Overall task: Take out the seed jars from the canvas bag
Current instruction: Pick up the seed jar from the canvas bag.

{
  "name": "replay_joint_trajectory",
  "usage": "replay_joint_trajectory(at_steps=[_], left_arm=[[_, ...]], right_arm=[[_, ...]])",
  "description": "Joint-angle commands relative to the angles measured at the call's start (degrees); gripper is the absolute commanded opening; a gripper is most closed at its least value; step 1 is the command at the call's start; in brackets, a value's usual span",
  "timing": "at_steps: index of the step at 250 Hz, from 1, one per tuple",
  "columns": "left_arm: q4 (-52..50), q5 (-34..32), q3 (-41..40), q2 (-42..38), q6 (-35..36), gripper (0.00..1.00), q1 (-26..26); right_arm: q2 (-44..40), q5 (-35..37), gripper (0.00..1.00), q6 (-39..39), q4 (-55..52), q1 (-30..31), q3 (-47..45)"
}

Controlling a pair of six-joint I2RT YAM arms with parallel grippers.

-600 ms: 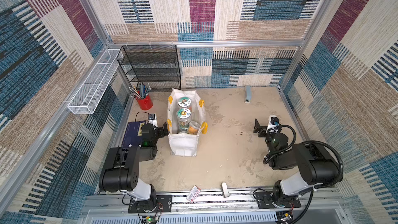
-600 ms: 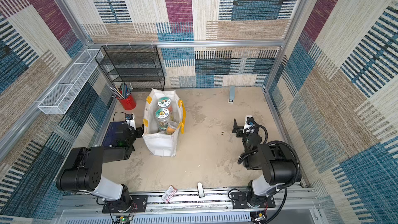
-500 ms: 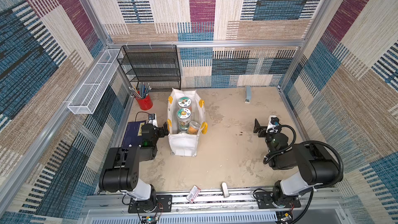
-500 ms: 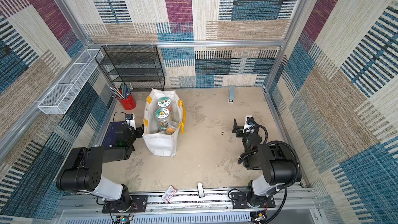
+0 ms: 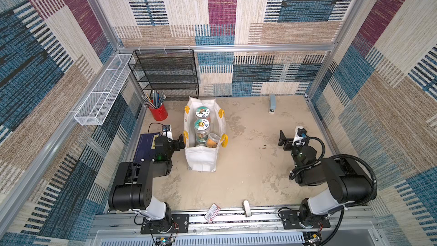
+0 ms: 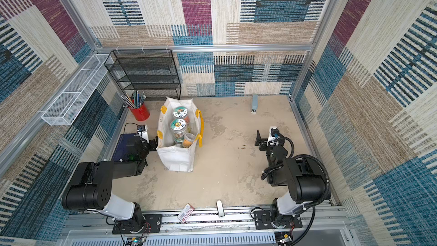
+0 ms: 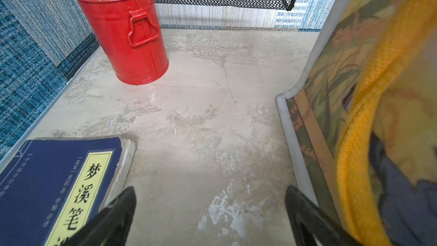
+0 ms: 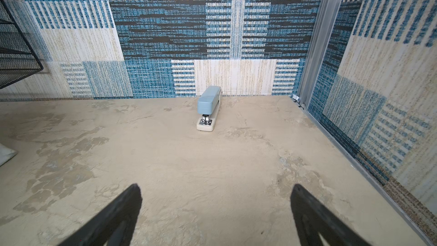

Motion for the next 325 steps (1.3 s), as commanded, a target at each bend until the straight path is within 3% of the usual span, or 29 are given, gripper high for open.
replay_joint_trajectory(at_steps=[1,169,195,220,263,325], left_arm=[[0.8,0.5,0.2,-0.1,1.7,0.98,0.2],[1.2,0.5,-0.3,-0.3,1.7,1.0,0.2],[3.5,-1.3,-3.2,-4.6,1.0,1.0,0.0],[-4.3,-4.7,-3.0,-13.5,0.1,1.0,-0.2],[-4.1,-11.0,-4.6,-24.1,-5.3,0.99,-1.2],[-22.9,-8.6,4.3,-38.4,-16.0,0.95,-1.4]], right_arm=[[0.0,0.7,0.99,0.3,1.4,0.1,0.1],[-0.4,2.2,0.99,0.6,1.6,0.1,0.1],[-7.9,6.3,0.99,2.4,-9.0,0.0,2.4],[-14.9,4.9,0.99,3.4,-20.0,0.0,6.6],[-21.7,-3.4,0.99,11.3,-31.8,0.1,14.4],[-21.5,-20.2,0.98,23.1,-42.6,1.2,22.7]])
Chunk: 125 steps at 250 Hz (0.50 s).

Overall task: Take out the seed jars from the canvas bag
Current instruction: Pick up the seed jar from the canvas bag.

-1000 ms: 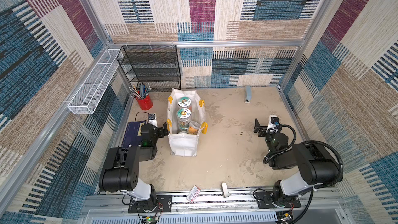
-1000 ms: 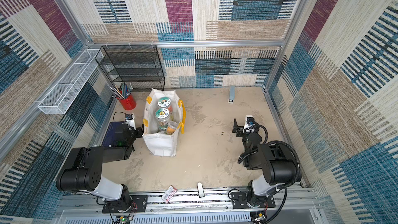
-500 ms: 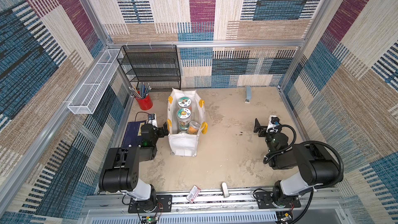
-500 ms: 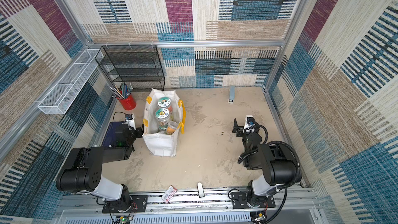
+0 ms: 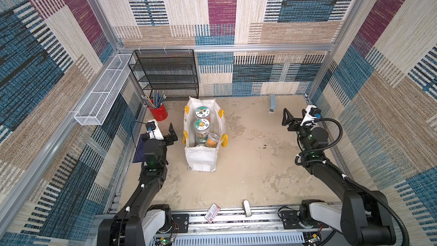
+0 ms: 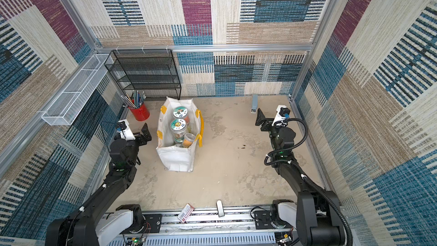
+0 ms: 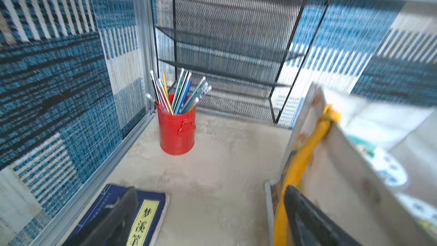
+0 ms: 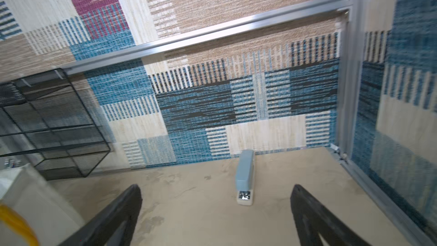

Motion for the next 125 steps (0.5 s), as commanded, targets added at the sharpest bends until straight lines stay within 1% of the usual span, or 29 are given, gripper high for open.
replay_joint_trajectory(at_steps=[1,23,46,66,91,111,125], left_arm=[[-9.5,0.9,3.3,-4.9,-7.3,0.95,0.0],[-15.7,4.2,7.1,-8.5,-10.1,0.94,0.0],[-22.4,11.9,12.2,-9.2,-13.8,0.91,0.0],[-28.2,19.9,16.7,-6.9,-16.8,0.89,0.0],[-36.4,29.2,22.2,-2.6,-17.3,0.86,0.0],[-43.1,34.3,25.8,0.8,-15.8,0.84,0.0],[-47.3,35.9,27.6,2.6,-14.5,0.83,0.0]], right_arm=[[0.0,-10.3,0.98,8.1,-7.8,1.1,2.3],[-0.6,-12.3,1.0,8.5,-11.4,4.2,4.3],[-0.8,-14.6,0.99,7.8,-15.4,8.3,6.6],[-0.4,-15.7,0.99,9.0,-17.5,11.5,7.8],[0.4,-16.1,1.0,9.8,-18.5,15.8,7.7],[0.9,-16.2,1.0,9.3,-19.7,18.8,7.4],[1.0,-15.3,1.0,9.0,-21.2,20.2,7.1]])
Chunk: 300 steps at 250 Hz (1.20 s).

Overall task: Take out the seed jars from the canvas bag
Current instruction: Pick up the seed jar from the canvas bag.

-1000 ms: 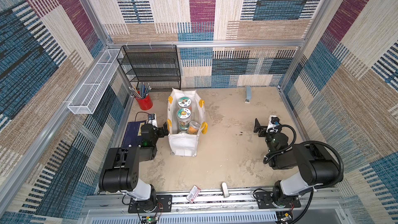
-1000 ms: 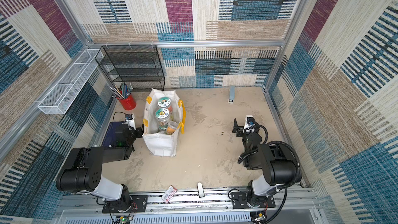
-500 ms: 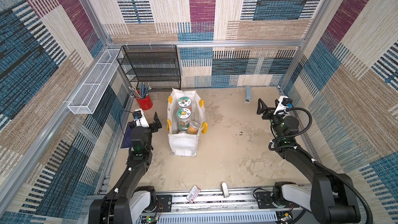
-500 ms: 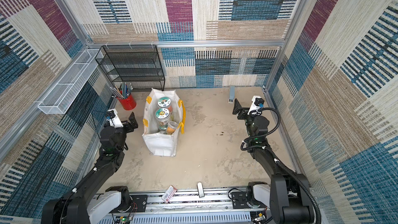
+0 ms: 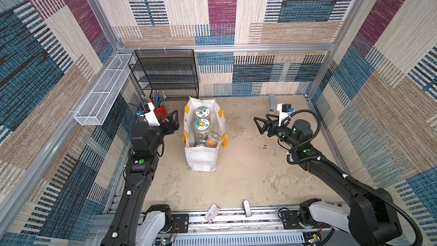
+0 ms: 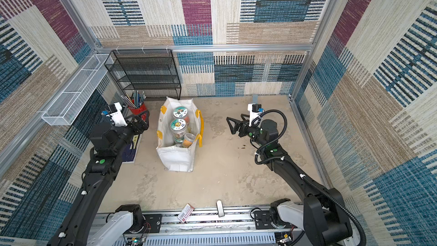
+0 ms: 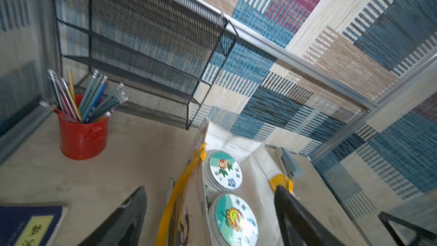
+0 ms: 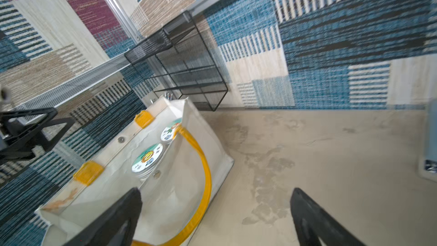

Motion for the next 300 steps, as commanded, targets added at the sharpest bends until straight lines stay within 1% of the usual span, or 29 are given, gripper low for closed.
replay_joint_trajectory(at_steps=[1,24,34,59,72,104,132,171,200,236,263,283,300], left_arm=[[-14.0,11.0,3.7,3.1,0.6,0.83,0.0],[-17.7,11.7,4.6,4.1,1.8,0.8,-0.1],[-17.9,11.8,4.1,4.0,1.6,0.8,-0.1],[-17.0,12.5,2.7,3.7,1.0,0.75,-0.1],[-18.3,11.5,3.0,4.3,1.7,0.72,-0.2],[-19.3,8.7,3.5,6.4,2.9,0.7,-0.7],[-19.6,6.1,5.0,9.1,3.4,0.67,-1.2],[-18.4,5.2,7.9,12.8,3.0,0.62,-2.1],[-19.4,4.3,10.8,15.7,3.7,0.54,-3.3],[-23.1,0.6,13.9,18.5,5.9,0.39,-5.0],[-23.4,-1.1,13.4,18.1,6.0,0.27,-5.6],[-23.3,-1.7,13.0,17.2,5.9,0.13,-5.9],[-23.2,-2.1,12.5,16.5,5.5,0.02,-6.2]], right_arm=[[0.3,-0.5,1.0,0.6,-3.7,2.4,-0.4],[-0.5,-0.1,1.0,1.2,-5.3,3.4,-1.6],[-1.0,0.1,1.0,1.7,-5.6,3.6,-2.2],[-2.5,0.3,0.99,2.5,-6.6,3.9,-3.4],[-3.2,0.8,0.99,2.6,-7.2,3.9,-3.9],[-4.5,1.0,0.99,2.1,-8.6,4.0,-4.2],[-4.9,0.5,0.99,1.6,-8.8,4.0,-4.1],[-3.8,0.0,0.97,1.9,-8.7,4.0,-3.6],[-2.9,-1.0,0.95,2.0,-9.2,4.2,-2.5],[-1.8,-2.7,0.93,1.6,-11.6,5.0,2.0],[0.9,-2.6,0.93,-1.1,-16.4,7.7,10.0],[4.4,0.2,0.94,-4.9,-21.0,11.6,17.7],[9.0,1.7,0.95,-7.1,-24.3,14.5,24.3]])
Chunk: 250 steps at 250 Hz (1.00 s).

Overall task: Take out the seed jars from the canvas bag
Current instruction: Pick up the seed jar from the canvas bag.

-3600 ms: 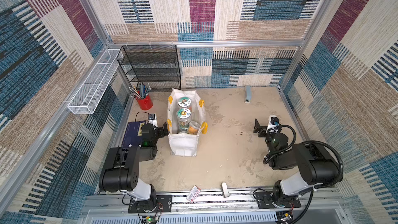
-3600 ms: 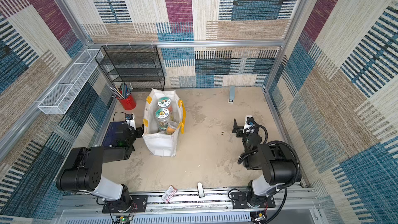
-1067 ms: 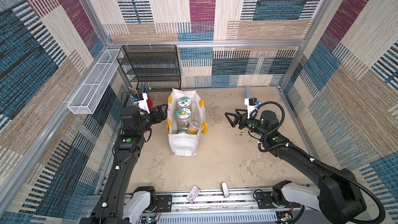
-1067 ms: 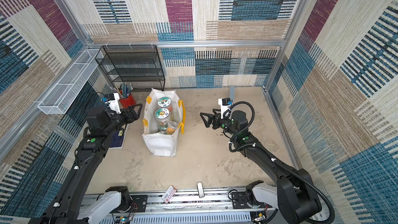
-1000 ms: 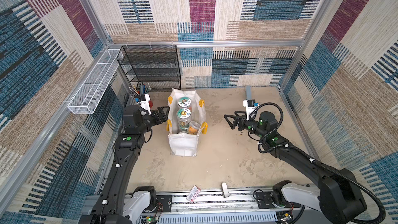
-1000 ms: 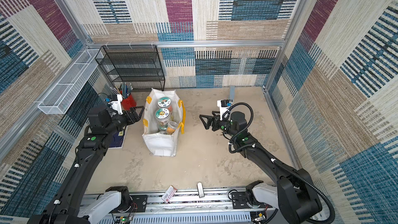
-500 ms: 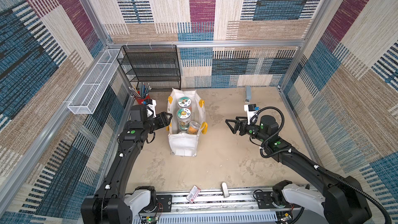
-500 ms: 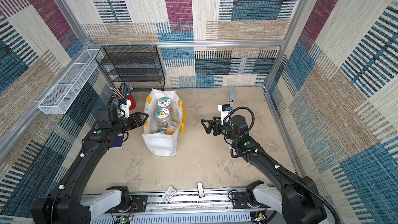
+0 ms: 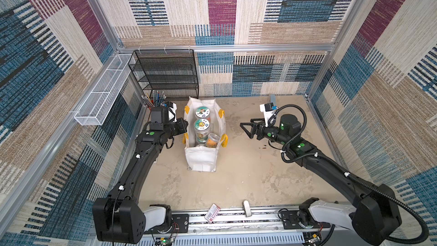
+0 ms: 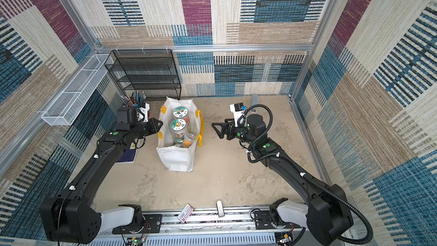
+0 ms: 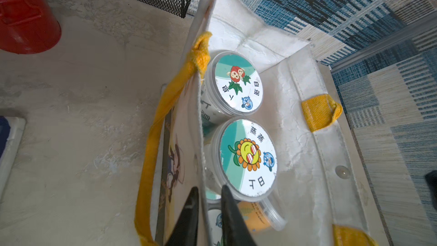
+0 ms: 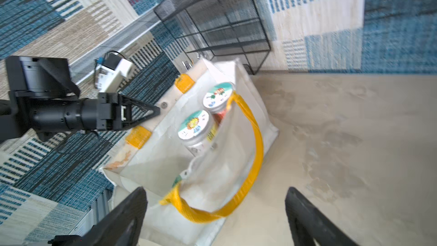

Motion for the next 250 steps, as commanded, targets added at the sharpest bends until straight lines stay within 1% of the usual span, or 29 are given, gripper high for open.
replay_joint_trajectory(at_steps=[1,4,39,54,71,148,195,220,250], left_arm=[[-0.4,-2.2,-0.6,-1.3,1.2,0.02,-0.3],[-0.3,-2.2,-0.7,-1.3,1.0,0.0,-0.4],[0.9,-1.1,-1.9,-2.3,-0.2,0.0,-0.7],[1.6,-0.5,-2.4,-2.5,-0.7,0.0,-1.0],[2.2,0.1,-2.9,-2.5,-1.0,0.0,-1.1],[4.5,0.4,-3.4,-2.5,-2.6,0.0,-1.3],[5.5,-0.6,-3.7,-3.1,-3.6,0.0,-1.2],[5.4,-0.8,-3.4,-3.3,-3.4,0.0,-1.2],[5.8,-0.5,-3.3,-3.3,-3.3,0.0,-1.2]], right_arm=[[5.5,2.7,0.95,-5.5,-6.7,3.8,9.0],[6.4,2.9,0.95,-5.8,-7.2,4.3,10.1],[18.7,7.0,0.98,-9.1,-14.2,9.7,24.0],[24.0,10.7,0.99,-10.7,-17.9,11.8,30.1],[29.9,13.8,1.0,-10.7,-21.8,13.1,36.6],[52.1,27.0,0.99,-10.2,-37.8,15.9,65.3],[61.9,30.3,0.99,-10.5,-46.1,16.1,80.6],[64.9,32.9,0.99,-9.7,-49.6,16.2,85.4],[65.1,34.3,0.99,-8.7,-48.9,16.3,84.4]])
